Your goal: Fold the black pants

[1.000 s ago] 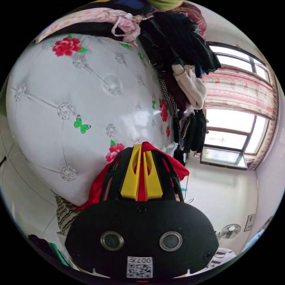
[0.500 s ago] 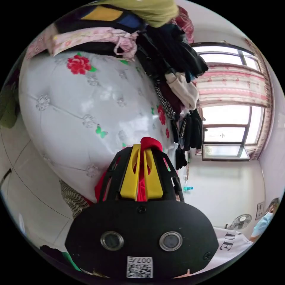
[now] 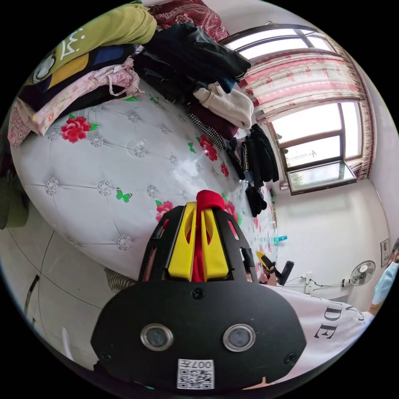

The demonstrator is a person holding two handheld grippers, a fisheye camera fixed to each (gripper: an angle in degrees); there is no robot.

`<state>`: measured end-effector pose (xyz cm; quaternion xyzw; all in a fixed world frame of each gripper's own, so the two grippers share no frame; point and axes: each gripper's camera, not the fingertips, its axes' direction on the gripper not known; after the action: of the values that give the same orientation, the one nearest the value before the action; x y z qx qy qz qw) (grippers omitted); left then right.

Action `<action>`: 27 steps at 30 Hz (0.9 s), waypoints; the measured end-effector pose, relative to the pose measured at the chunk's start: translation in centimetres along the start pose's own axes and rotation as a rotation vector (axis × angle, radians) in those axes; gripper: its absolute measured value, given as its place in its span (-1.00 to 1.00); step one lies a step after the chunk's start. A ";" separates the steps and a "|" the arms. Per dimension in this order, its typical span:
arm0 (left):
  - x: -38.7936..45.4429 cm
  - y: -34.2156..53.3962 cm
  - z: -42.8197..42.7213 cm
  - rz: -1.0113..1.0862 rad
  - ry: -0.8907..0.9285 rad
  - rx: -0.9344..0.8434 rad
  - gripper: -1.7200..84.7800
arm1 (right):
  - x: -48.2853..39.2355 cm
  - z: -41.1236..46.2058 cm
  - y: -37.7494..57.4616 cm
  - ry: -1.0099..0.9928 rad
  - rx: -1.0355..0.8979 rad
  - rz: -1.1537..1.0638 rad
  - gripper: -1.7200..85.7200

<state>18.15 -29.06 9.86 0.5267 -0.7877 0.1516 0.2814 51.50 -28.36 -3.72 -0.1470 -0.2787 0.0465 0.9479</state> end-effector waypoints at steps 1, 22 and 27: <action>-0.1 0.3 -0.1 0.004 0.010 -0.005 -0.98 | -3.4 3.3 -0.9 -0.091 -0.064 -0.102 -0.72; 3.1 -1.5 -3.0 0.401 0.056 -0.160 -0.98 | -14.0 -4.9 0.4 -0.003 -0.063 -0.218 -0.95; 11.9 -9.3 -0.4 0.600 0.103 -0.083 -0.95 | -16.5 -13.3 -3.9 0.221 0.221 -0.190 -0.95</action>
<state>23.36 -41.35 16.83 0.2505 -0.8981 0.2223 0.2849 44.91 -38.28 -21.65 -0.0191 -0.1788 -0.0294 0.9833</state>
